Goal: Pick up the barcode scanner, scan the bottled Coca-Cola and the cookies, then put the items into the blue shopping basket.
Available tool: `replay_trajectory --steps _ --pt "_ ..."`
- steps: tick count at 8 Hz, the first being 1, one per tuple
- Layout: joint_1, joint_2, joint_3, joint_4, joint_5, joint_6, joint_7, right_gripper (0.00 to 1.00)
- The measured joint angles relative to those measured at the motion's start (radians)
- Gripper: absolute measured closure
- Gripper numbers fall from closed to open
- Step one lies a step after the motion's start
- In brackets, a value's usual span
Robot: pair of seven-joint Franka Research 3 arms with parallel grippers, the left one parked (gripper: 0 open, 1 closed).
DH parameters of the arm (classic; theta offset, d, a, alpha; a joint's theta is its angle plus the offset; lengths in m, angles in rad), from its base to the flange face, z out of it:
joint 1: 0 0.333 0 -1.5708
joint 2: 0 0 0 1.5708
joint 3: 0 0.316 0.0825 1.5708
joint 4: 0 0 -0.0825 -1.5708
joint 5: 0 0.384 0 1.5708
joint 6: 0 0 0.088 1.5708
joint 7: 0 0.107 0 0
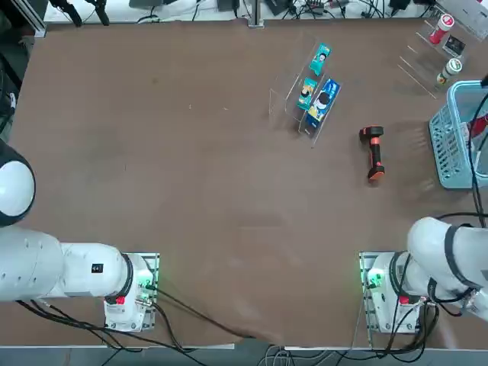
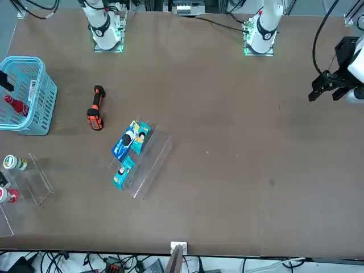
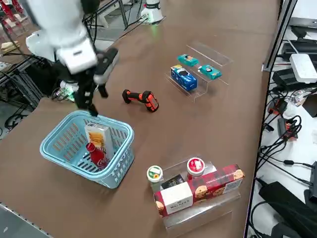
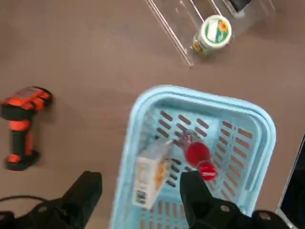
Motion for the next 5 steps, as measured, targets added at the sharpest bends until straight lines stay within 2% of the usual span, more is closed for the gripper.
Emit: replay_trajectory --steps 2,5 --pt "0.135 -0.027 0.007 0.152 0.000 -0.229 0.189 0.00" --pt "0.405 -0.077 0.010 0.244 0.000 -0.358 0.582 0.00"
